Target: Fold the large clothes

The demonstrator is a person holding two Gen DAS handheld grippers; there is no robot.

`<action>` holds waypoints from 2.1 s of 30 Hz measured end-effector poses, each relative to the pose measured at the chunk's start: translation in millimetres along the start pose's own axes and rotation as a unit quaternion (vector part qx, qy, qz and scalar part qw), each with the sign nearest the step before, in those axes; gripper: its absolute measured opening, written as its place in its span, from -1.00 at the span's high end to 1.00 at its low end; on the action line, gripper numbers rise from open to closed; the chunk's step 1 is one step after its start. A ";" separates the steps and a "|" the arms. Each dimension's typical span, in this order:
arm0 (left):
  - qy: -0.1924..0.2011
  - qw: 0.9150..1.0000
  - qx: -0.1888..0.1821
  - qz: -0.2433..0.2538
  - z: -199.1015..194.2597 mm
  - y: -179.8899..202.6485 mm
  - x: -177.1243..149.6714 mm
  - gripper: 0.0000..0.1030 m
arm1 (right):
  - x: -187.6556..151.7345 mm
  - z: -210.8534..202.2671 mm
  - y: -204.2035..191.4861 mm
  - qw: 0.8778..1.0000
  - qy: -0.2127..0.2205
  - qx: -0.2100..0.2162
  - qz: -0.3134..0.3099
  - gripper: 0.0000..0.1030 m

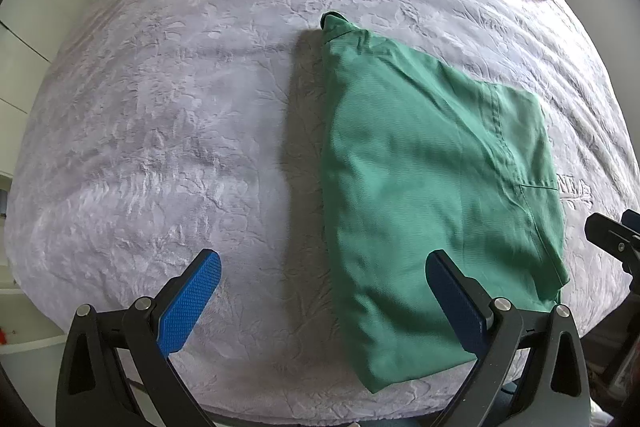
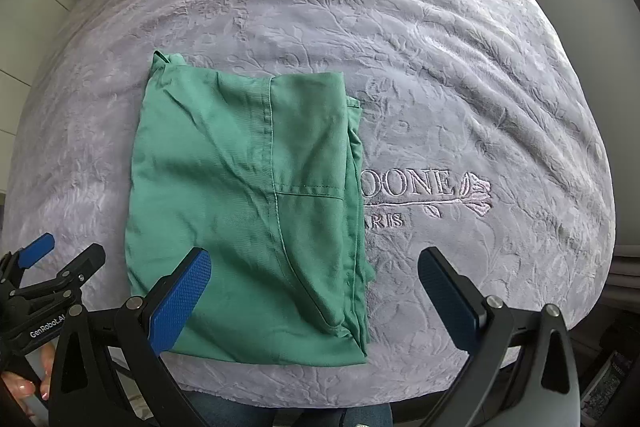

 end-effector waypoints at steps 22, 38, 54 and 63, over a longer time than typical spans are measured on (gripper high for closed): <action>0.001 1.000 0.001 -0.002 -1.6 1.8 -0.8 -0.99 | -1.4 -1.3 -1.7 1.000 0.001 -0.001 0.001 -1.00; 0.001 1.000 0.002 -0.005 -1.2 3.0 -2.3 -0.99 | -2.3 -1.3 -3.0 1.000 0.001 -0.002 0.002 -1.00; 0.000 1.000 0.002 0.004 -0.5 1.0 -0.5 -0.99 | -5.5 0.3 -5.4 1.000 -0.002 -0.001 -0.003 -1.00; 0.008 1.000 -0.005 0.006 -4.3 4.7 -0.3 -0.99 | -6.6 0.7 -5.9 1.000 -0.003 0.000 -0.001 -1.00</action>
Point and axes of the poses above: each gripper's, at about its wrist camera, not at the fingertips, and z roughly the way its jaws point, y to its right, x to its top, the point moved 8 cm from there along z, roughly the way its jaws point, and after that the axes turned 3 degrees about -z, right-handed, at the moved point
